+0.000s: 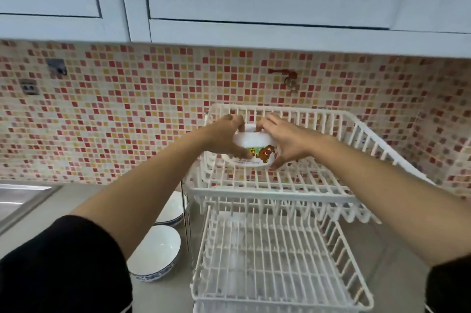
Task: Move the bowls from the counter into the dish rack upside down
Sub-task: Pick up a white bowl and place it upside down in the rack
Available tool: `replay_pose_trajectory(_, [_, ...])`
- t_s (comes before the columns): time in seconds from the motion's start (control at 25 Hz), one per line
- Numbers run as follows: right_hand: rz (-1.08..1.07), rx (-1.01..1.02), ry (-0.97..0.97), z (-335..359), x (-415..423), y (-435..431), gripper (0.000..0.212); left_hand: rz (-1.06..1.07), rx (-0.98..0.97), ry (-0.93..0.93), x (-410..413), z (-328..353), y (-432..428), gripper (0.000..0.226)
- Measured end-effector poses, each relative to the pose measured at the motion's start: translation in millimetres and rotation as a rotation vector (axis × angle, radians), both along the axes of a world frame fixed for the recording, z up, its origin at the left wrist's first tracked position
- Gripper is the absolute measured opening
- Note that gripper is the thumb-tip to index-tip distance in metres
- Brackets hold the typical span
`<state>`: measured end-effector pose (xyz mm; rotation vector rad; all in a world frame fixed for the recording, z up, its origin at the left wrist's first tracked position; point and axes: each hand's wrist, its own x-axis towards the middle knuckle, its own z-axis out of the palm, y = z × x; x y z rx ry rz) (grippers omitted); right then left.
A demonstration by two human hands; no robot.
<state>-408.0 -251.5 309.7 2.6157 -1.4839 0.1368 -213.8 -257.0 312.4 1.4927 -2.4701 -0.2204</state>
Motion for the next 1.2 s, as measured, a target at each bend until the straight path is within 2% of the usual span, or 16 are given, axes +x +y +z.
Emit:
replay_pose_trajectory(0.16, [0.061,-0.066,0.126,1,-6,-1,0.097,-0.013,0.003,-0.092,-8,-2,-2,0.080])
replay_pose_trajectory(0.44, [0.041,-0.024,0.164,4,-9,0,0.080,-0.028,0.003,-0.201,-17,-4,5,0.084])
replay_pose_trajectory(0.56, [-0.038,0.067,0.181,12,-6,-1,0.078,-0.040,0.092,-0.144,-5,8,10,0.090])
replay_pose_trajectory(0.68, [-0.086,0.145,0.051,29,12,12,0.088,-0.004,0.062,-0.037,21,29,22,0.082])
replay_pose_trajectory(0.76, [-0.067,0.071,-0.063,45,38,22,0.082,0.050,0.000,0.035,46,43,34,0.070])
replay_pose_trajectory(0.88, [0.069,-0.022,-0.215,61,104,28,0.066,0.187,-0.077,0.110,105,51,53,0.057])
replay_pose_trajectory(1.04, [0.204,-0.030,-0.165,54,219,34,0.056,0.424,-0.076,0.047,196,35,83,0.049])
replay_pose_trajectory(1.2, [0.212,0.070,-0.077,-4,312,44,0.060,0.620,0.047,-0.033,271,-19,109,0.049])
